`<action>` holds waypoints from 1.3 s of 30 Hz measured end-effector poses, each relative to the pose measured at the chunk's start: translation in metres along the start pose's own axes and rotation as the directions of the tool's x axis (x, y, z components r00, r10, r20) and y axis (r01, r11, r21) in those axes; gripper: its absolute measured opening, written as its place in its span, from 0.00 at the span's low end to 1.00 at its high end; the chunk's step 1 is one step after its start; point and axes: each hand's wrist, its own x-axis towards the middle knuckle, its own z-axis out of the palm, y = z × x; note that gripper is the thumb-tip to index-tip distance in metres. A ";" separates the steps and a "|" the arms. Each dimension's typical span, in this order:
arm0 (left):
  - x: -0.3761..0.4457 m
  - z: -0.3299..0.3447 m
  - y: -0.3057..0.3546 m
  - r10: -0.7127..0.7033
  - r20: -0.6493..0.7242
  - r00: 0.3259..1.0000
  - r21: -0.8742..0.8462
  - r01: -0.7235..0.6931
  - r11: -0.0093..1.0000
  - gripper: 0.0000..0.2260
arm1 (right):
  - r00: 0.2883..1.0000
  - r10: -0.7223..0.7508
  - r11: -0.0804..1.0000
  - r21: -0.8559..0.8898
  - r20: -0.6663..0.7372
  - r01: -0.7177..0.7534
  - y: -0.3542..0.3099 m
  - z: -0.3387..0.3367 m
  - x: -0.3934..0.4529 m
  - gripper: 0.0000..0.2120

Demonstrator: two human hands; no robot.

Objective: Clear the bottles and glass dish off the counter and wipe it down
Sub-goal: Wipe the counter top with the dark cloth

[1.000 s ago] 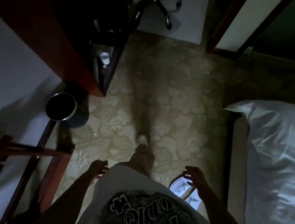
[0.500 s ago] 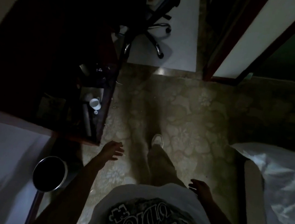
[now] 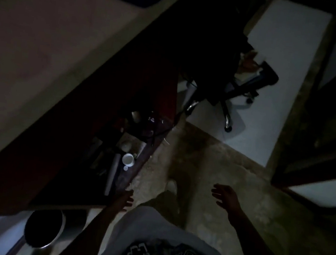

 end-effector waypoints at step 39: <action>-0.128 -0.056 0.432 0.825 -0.536 0.179 0.839 0.003 0.544 0.24 | -0.102 -0.013 -0.646 0.070 0.995 0.760 -0.661 0.380 0.121 0.35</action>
